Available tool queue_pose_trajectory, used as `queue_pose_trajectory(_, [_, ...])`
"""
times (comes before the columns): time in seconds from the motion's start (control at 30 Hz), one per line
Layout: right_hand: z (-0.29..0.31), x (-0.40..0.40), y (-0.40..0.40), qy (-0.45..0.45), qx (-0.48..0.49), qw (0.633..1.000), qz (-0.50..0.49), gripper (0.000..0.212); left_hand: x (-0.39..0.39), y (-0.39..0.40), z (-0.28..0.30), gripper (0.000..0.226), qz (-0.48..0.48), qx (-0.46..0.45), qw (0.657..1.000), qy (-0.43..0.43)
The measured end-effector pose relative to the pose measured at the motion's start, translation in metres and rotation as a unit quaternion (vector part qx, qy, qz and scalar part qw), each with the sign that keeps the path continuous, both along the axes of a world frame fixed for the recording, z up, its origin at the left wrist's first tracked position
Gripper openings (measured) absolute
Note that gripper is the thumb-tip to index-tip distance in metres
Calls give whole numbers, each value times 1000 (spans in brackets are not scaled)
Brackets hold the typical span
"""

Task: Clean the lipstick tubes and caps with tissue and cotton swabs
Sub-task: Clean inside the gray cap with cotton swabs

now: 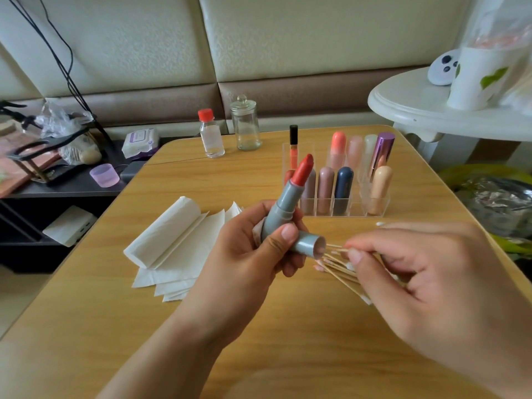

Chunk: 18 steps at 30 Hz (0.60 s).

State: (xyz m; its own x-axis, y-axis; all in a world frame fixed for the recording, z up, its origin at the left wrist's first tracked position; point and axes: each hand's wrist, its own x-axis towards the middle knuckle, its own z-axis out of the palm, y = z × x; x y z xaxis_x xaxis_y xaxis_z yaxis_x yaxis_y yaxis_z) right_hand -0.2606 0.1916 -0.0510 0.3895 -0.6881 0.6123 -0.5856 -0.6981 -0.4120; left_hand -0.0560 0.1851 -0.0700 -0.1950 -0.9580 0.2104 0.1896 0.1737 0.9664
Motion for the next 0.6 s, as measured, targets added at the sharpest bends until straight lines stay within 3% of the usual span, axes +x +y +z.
queue_pose_trajectory(0.23, [-9, 3, 0, 61, -103, 992, -40, 22, 2, -1, 0, 11, 9, 9, 1000, 11])
queue_pose_trajectory(0.47, [-11, 8, 3, 3, -47, 998, 36, 27, -2, -1, -2, 15, 31, -3, 999, -9])
queue_pose_trajectory(0.6, [-7, 9, 4, -15, -67, 997, -25, 14, -4, 1, -3, 12, 20, 29, 999, -13])
